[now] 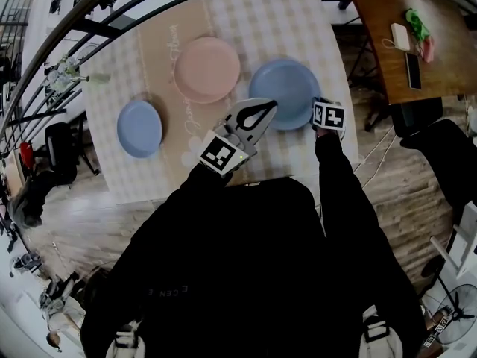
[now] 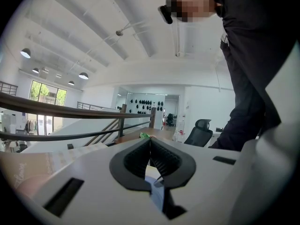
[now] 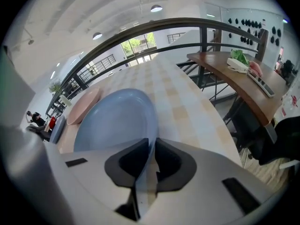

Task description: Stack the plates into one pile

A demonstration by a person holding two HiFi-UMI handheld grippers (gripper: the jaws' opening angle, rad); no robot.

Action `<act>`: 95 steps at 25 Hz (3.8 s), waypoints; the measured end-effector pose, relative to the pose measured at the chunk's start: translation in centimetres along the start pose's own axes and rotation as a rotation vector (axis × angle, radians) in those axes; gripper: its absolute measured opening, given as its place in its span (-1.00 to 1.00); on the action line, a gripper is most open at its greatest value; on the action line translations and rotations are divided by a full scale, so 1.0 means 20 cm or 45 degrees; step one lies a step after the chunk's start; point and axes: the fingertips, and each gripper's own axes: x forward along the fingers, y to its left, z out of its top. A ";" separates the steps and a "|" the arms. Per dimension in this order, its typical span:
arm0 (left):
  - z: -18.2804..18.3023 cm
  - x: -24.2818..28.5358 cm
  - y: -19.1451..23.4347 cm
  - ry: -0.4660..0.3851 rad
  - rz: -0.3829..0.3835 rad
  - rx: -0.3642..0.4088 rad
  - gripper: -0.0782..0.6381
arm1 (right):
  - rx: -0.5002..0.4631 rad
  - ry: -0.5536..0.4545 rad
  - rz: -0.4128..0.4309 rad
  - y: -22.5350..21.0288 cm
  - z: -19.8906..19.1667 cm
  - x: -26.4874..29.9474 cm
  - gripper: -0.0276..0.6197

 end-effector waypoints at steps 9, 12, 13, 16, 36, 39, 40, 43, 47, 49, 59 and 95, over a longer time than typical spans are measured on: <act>0.01 -0.09 -0.03 -0.024 0.006 0.016 -0.73 | 0.294 -0.069 0.131 0.06 -0.04 -0.09 -0.85; 0.03 -0.14 -0.05 -0.037 -0.001 0.028 -0.73 | 0.320 -0.074 0.135 0.07 -0.05 -0.12 -0.85; 0.03 -0.16 -0.06 -0.040 0.000 0.029 -0.73 | 0.323 -0.074 0.132 0.08 -0.06 -0.13 -0.84; 0.04 -0.22 -0.06 -0.046 0.009 0.030 -0.73 | 0.326 -0.076 0.125 0.10 -0.08 -0.17 -0.84; 0.06 -0.67 0.11 -0.123 0.190 0.065 -0.73 | 0.393 -0.135 0.239 0.42 0.02 -0.27 -0.84; 0.06 -0.74 0.15 -0.123 0.251 0.066 -0.73 | 0.361 -0.126 0.272 0.52 0.09 -0.23 -0.84; 0.06 -0.77 0.17 -0.125 0.267 0.075 -0.73 | 0.350 -0.124 0.281 0.56 0.11 -0.22 -0.84; 0.06 -0.84 0.22 -0.129 0.296 0.086 -0.73 | 0.337 -0.122 0.306 0.67 0.15 -0.17 -0.83; 0.04 -0.90 0.28 -0.125 0.341 0.071 -0.73 | 0.318 -0.115 0.337 0.78 0.22 -0.11 -0.83; 0.03 -0.92 0.32 -0.124 0.368 0.070 -0.73 | 0.318 -0.111 0.351 0.83 0.25 -0.07 -0.83; 0.00 -1.00 0.50 -0.124 0.451 0.034 -0.73 | 0.306 -0.077 0.357 1.02 0.42 0.14 -0.82; -0.10 -1.13 0.63 -0.096 0.539 -0.032 -0.73 | 0.033 -0.171 0.346 1.39 0.61 0.25 -0.30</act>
